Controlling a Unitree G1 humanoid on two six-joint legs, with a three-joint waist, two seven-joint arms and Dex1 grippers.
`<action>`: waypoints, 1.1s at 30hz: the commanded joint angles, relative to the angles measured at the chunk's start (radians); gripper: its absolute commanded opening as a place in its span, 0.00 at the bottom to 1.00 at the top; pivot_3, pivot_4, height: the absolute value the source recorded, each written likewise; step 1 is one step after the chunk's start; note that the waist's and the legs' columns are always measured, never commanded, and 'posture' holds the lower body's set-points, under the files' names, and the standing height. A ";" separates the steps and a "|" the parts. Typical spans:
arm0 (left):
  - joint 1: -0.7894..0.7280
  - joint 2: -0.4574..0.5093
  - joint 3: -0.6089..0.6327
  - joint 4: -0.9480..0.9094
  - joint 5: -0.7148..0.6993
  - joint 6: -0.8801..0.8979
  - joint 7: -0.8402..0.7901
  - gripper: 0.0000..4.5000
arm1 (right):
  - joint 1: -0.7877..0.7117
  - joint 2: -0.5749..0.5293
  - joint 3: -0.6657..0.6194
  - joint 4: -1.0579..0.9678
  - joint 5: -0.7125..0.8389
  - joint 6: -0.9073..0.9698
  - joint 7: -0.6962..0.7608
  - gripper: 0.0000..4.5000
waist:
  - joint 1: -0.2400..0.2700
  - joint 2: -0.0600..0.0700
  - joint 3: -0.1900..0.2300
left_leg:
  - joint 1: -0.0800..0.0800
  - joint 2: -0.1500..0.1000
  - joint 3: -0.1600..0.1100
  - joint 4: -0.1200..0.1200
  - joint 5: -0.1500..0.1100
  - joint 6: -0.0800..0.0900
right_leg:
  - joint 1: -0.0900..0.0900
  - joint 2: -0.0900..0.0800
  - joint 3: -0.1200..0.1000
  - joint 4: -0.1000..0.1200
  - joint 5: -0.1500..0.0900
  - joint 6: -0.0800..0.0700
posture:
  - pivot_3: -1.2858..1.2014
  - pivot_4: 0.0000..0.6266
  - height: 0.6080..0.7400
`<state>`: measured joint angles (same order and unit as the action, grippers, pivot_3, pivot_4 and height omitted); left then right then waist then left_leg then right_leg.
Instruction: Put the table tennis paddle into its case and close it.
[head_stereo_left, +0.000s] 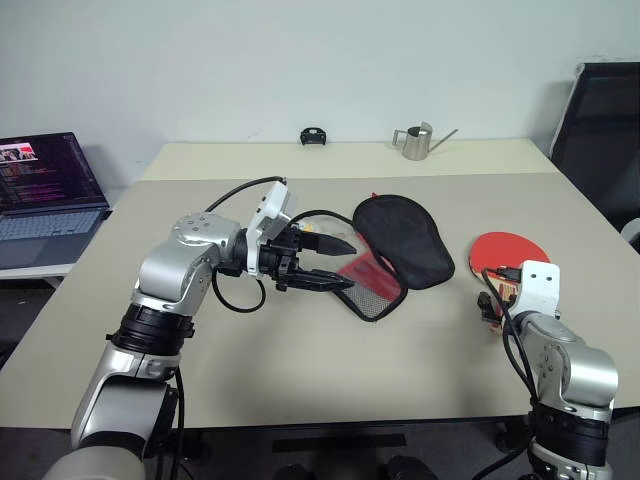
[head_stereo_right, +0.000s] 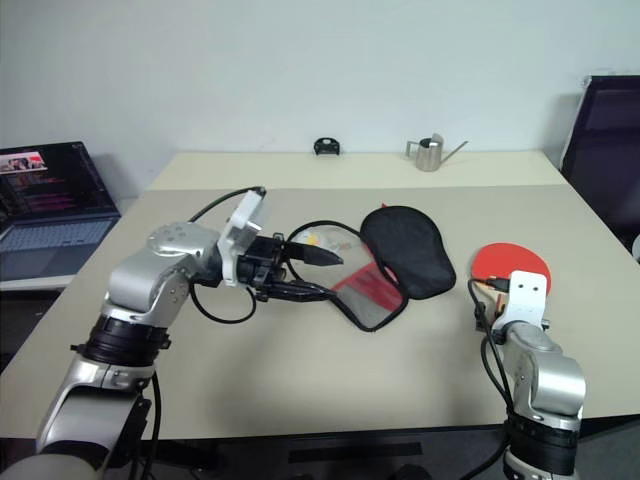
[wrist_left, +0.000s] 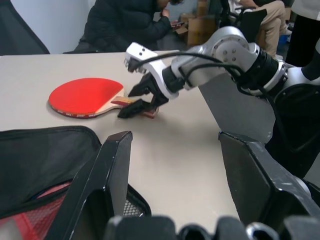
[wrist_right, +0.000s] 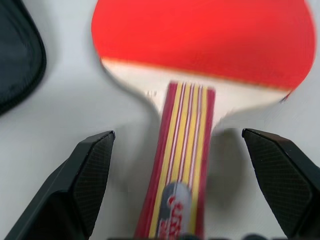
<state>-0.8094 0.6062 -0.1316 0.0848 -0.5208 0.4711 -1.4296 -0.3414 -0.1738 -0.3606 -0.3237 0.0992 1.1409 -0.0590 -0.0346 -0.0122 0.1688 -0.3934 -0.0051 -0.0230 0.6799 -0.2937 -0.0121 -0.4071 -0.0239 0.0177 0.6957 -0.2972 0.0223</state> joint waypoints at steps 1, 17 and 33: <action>-0.007 0.005 0.011 -0.021 0.002 -0.013 -0.007 0.67 | -0.003 0.007 0.002 0.041 -0.001 -0.043 -0.005 0.99 | -0.001 -0.001 -0.001 | 0.000 0.000 0.000 0.000 0.000 0.000 | 0.000 0.000 0.000 0.000 0.000 0.000 | 0.52 0.24 1.00; 0.095 0.051 0.077 -0.137 -0.020 0.040 0.079 0.67 | -0.035 0.043 -0.045 0.140 0.013 -0.076 -0.043 0.25 | -0.003 -0.009 -0.005 | 0.020 0.000 0.000 -0.001 0.000 0.000 | 0.020 0.001 0.000 -0.002 0.001 0.000 | 0.52 0.24 1.00; 0.217 0.140 0.207 -0.161 -0.033 0.063 0.172 0.67 | -0.137 -0.019 0.050 0.061 -0.018 -0.214 -0.055 0.25 | -0.001 -0.004 -0.002 | 0.009 0.002 -0.001 -0.003 0.000 0.000 | 0.009 -0.001 0.000 -0.006 0.001 0.000 | 0.52 0.24 1.00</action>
<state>-0.5915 0.7279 0.0371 -0.0353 -0.5306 0.5350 -1.2692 -0.4406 -0.1800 -0.3388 -0.1956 0.0857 0.9693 -0.1293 -0.0356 -0.0157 0.1667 -0.3851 -0.0032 -0.0234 0.6764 -0.2938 -0.0119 -0.3992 -0.0246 0.0181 0.6898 -0.2962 0.0224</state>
